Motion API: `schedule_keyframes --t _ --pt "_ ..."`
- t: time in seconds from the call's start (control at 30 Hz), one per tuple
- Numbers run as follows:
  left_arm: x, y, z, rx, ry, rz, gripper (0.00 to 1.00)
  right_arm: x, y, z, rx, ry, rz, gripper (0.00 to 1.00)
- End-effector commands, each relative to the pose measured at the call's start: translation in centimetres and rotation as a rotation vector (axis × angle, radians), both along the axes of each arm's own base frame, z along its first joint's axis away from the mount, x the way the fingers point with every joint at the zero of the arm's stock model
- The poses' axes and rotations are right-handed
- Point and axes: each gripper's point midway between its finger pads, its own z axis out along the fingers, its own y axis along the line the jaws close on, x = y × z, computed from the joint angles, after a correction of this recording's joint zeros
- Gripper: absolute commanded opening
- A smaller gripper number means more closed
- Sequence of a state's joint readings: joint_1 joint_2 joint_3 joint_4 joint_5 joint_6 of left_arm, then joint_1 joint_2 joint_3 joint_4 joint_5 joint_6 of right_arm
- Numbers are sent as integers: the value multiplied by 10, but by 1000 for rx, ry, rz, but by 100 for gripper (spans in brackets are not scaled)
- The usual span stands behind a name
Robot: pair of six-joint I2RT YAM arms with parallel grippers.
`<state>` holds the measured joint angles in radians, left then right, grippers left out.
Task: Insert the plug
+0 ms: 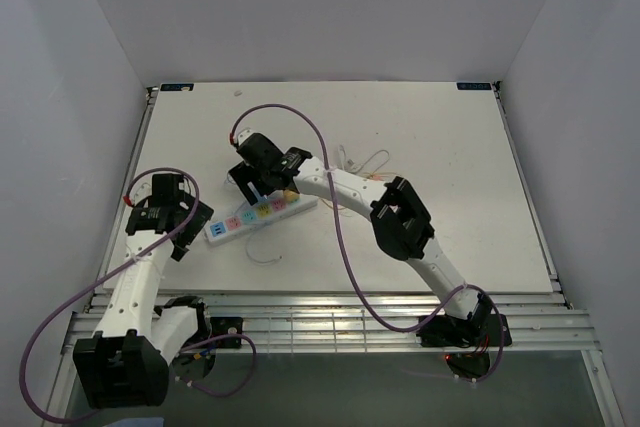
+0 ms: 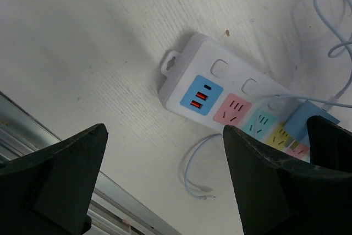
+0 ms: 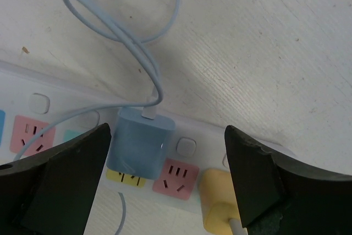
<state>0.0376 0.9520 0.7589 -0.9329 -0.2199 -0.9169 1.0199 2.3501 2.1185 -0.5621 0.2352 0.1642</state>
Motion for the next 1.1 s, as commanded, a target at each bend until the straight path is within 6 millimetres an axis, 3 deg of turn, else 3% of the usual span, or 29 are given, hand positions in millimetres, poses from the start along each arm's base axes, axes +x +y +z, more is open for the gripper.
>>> schedule_keyframes --t 0.0,0.23,0.4,0.7,0.73,0.77,0.8,0.83,0.87,0.9,0.93,0.97,1.0,1.03,1.07 --pt "-1 -2 8 -28 -55 44 98 6 25 13 103 -28 -28 90" --pt "-1 -8 9 -55 -77 23 98 -7 34 2 95 -44 -35 85" --pt "1 -15 7 -89 -85 3 98 -15 30 -2 92 -48 -56 53" --pt "9 -35 10 -158 -118 -125 98 -20 34 52 192 -147 -11 23" --pt "11 -37 12 -162 -131 -142 98 -26 28 60 207 -159 15 23" --pt "15 -49 19 -212 -161 -193 98 -29 40 81 286 -213 99 22" --pt "18 -55 24 -223 -188 -252 98 -38 43 91 324 -243 154 22" --pt "19 -63 31 -246 -221 -302 98 -46 39 129 400 -305 194 21" --pt "22 -75 43 -292 -265 -361 98 -57 36 124 438 -339 259 21" --pt "22 -78 50 -300 -291 -383 98 -66 31 131 459 -373 306 20" --pt "22 -80 60 -294 -333 -408 98 -81 21 164 536 -408 360 20" --pt "22 -80 69 -288 -363 -414 98 -94 7 142 515 -388 399 20" --pt "22 -80 75 -286 -384 -417 98 -101 2 155 561 -440 436 20" --pt "20 -82 84 -287 -421 -422 98 -118 -10 181 627 -469 489 20" --pt "20 -84 91 -293 -445 -433 98 -127 -22 168 637 -468 509 20"
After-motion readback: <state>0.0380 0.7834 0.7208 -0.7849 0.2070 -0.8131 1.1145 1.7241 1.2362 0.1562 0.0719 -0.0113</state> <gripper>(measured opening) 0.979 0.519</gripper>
